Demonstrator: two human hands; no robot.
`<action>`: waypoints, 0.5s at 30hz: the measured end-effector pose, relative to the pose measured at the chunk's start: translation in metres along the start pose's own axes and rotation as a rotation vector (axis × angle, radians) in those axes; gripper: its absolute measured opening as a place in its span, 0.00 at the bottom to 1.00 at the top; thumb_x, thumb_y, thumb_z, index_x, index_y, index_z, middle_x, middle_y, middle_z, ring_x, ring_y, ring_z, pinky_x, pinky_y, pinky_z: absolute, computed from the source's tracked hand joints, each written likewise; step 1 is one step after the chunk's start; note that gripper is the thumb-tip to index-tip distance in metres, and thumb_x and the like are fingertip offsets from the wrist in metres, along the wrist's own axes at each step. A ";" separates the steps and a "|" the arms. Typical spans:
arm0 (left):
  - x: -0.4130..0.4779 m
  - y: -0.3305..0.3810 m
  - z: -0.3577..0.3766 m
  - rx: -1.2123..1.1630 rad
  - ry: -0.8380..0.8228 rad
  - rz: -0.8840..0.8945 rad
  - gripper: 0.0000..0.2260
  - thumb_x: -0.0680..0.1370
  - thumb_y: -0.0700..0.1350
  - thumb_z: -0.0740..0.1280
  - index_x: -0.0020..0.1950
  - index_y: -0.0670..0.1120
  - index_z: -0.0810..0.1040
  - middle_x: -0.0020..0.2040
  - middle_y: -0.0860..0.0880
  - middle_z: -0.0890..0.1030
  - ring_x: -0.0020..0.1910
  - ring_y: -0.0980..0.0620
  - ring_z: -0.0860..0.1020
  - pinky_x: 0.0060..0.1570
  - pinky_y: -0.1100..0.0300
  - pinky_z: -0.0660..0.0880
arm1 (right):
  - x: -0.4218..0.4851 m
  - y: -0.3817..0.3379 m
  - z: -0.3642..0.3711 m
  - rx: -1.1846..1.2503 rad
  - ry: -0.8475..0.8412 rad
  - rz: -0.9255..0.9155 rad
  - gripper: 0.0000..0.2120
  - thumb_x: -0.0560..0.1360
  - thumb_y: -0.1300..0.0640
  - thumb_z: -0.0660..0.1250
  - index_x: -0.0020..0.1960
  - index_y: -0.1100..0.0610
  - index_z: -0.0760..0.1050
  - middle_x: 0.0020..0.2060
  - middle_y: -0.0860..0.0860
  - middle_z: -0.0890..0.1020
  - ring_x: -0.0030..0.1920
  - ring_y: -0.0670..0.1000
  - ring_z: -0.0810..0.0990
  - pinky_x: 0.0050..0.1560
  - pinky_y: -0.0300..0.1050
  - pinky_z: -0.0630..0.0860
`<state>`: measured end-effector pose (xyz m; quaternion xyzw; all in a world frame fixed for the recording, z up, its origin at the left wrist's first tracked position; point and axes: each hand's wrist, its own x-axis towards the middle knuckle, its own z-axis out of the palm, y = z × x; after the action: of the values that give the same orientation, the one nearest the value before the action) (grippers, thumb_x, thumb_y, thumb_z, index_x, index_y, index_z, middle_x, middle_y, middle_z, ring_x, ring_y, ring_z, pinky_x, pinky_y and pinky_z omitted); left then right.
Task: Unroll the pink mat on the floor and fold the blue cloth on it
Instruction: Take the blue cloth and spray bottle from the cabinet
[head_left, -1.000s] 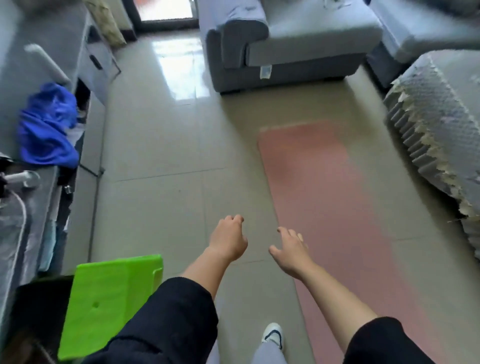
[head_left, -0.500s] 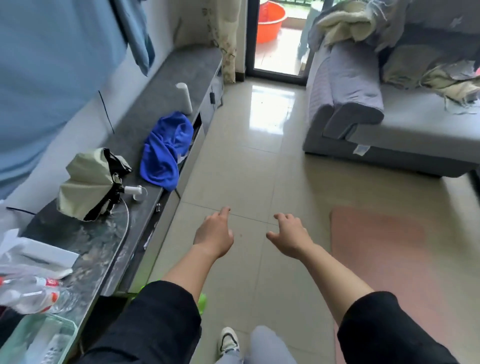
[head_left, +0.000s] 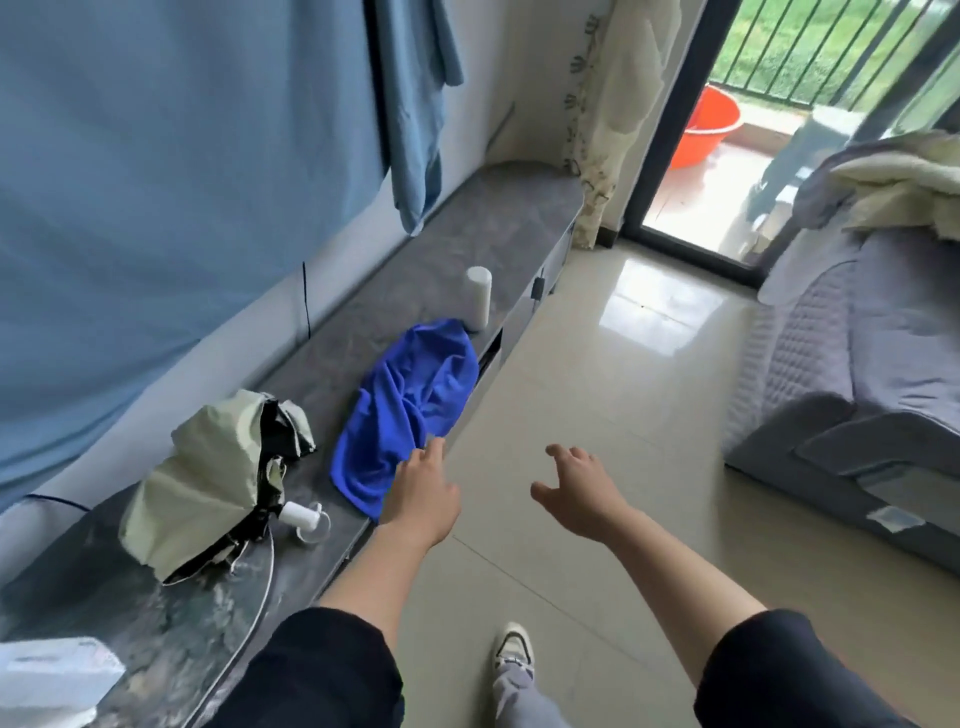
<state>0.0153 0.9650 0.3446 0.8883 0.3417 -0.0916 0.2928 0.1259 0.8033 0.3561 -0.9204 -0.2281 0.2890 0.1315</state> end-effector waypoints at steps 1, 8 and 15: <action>0.018 0.002 -0.004 -0.015 0.010 -0.022 0.25 0.76 0.40 0.60 0.73 0.47 0.60 0.68 0.43 0.70 0.65 0.42 0.69 0.59 0.50 0.69 | 0.022 -0.004 -0.009 -0.021 -0.011 -0.012 0.31 0.76 0.48 0.62 0.74 0.58 0.59 0.68 0.58 0.69 0.69 0.59 0.65 0.67 0.54 0.66; 0.151 -0.007 -0.038 -0.105 0.038 -0.137 0.30 0.77 0.42 0.60 0.76 0.50 0.52 0.69 0.44 0.69 0.63 0.43 0.70 0.50 0.52 0.72 | 0.165 -0.045 -0.058 -0.122 -0.040 -0.036 0.31 0.75 0.48 0.62 0.74 0.58 0.58 0.66 0.58 0.70 0.67 0.60 0.66 0.64 0.53 0.68; 0.296 -0.044 -0.020 -0.149 -0.019 -0.210 0.33 0.76 0.44 0.62 0.77 0.49 0.49 0.71 0.46 0.65 0.63 0.45 0.70 0.56 0.49 0.74 | 0.322 -0.074 -0.059 -0.132 -0.026 -0.020 0.33 0.74 0.48 0.63 0.74 0.56 0.57 0.66 0.57 0.70 0.66 0.59 0.67 0.62 0.54 0.69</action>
<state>0.2073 1.1663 0.2331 0.8224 0.4360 -0.1044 0.3502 0.3698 1.0206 0.2791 -0.9210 -0.2575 0.2839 0.0702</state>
